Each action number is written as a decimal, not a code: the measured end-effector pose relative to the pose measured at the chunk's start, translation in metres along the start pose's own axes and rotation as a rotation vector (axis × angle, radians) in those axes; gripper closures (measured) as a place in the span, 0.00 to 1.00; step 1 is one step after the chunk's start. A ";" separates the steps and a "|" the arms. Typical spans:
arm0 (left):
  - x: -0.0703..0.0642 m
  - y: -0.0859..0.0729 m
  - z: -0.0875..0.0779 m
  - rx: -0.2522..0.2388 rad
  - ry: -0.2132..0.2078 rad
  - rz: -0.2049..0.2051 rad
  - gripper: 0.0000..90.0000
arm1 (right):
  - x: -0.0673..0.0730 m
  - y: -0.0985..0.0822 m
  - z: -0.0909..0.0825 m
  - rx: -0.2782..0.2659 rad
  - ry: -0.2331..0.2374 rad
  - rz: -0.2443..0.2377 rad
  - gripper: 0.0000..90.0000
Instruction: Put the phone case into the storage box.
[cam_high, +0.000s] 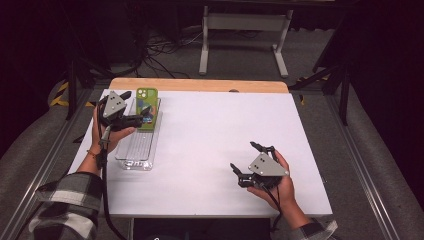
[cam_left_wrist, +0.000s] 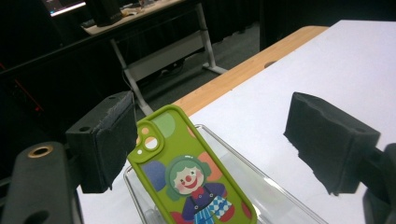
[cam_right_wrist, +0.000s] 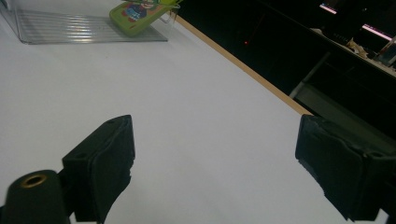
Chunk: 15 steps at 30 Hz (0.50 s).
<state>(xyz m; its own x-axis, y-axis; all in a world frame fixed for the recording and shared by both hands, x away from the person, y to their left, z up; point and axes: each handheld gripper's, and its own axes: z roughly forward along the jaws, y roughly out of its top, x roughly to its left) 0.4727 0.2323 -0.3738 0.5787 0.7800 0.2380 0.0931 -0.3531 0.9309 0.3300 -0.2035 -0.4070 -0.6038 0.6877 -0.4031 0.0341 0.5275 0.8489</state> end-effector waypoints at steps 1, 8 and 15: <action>-0.001 0.000 -0.001 -0.009 -0.001 -0.004 0.18 | 0.000 0.000 0.000 -0.001 -0.001 0.000 0.14; -0.005 0.001 -0.006 -0.026 -0.014 -0.009 0.15 | -0.001 0.000 -0.001 -0.004 -0.003 0.000 0.14; -0.009 0.004 -0.012 -0.052 -0.014 -0.008 0.15 | 0.000 0.001 -0.001 -0.009 -0.005 0.001 0.14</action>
<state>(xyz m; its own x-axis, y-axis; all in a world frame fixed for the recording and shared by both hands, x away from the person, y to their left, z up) 0.4582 0.2306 -0.3692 0.5890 0.7755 0.2273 0.0560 -0.3197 0.9459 0.3291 -0.2040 -0.4058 -0.6002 0.6906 -0.4036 0.0280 0.5223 0.8523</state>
